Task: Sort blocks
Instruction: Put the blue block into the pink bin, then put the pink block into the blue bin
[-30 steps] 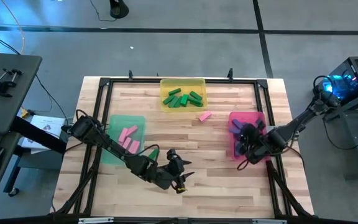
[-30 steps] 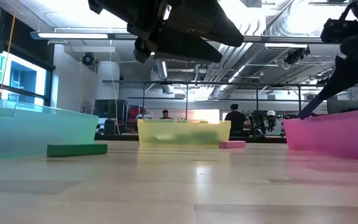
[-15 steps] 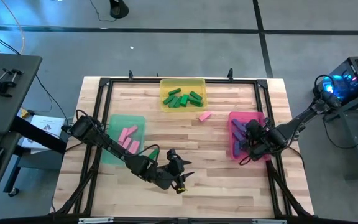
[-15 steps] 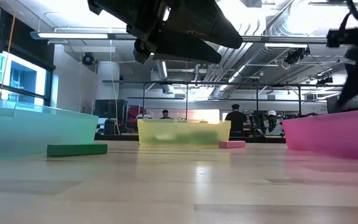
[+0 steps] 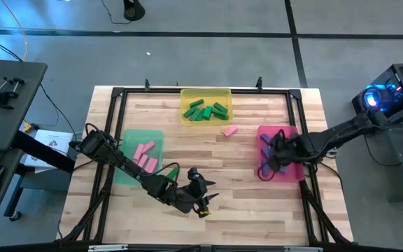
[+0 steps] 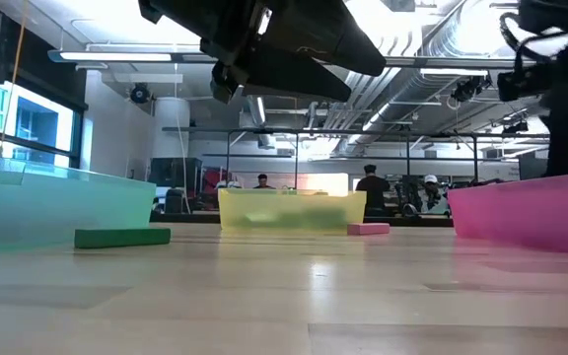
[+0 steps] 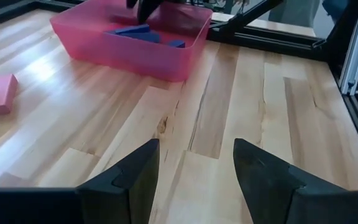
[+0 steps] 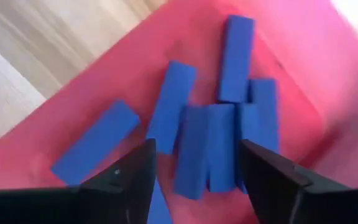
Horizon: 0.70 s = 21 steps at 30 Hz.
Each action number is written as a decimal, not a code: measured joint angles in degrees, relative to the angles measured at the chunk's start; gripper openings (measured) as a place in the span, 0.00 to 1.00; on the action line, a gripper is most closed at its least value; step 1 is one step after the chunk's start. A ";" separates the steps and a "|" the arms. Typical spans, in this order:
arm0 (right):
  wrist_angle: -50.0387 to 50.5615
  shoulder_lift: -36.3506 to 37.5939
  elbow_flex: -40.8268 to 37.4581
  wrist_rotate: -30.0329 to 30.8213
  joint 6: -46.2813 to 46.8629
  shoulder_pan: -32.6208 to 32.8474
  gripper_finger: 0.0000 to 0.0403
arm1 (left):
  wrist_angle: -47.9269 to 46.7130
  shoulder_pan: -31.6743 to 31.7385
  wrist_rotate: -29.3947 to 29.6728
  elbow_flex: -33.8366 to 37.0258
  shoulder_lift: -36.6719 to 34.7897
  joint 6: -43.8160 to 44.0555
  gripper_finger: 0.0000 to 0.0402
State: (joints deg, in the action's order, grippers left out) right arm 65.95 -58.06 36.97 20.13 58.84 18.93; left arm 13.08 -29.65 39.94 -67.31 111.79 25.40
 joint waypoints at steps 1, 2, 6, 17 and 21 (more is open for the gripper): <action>1.87 0.00 1.54 -0.91 -0.04 -1.20 0.52 | 0.01 -0.06 -0.02 0.00 0.00 0.82 0.48; 3.34 0.00 3.32 -1.03 -0.31 -2.18 0.52 | 0.03 -0.20 -0.13 -0.01 0.00 1.59 0.48; 4.65 0.00 10.91 5.04 -6.75 -4.44 0.53 | -0.07 -0.95 -0.50 0.00 -0.33 2.85 0.48; -24.82 -3.86 13.08 4.70 -39.31 -16.46 0.52 | -20.54 -4.30 6.00 0.00 -6.03 13.26 0.48; -33.61 -9.55 9.79 4.66 -43.59 -22.46 0.52 | -26.92 -5.59 9.81 0.00 -7.11 18.03 0.48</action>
State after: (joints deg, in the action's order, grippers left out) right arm 32.34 -67.61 46.76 24.79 15.25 -3.53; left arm -13.84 -35.24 49.76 -67.31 104.68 43.43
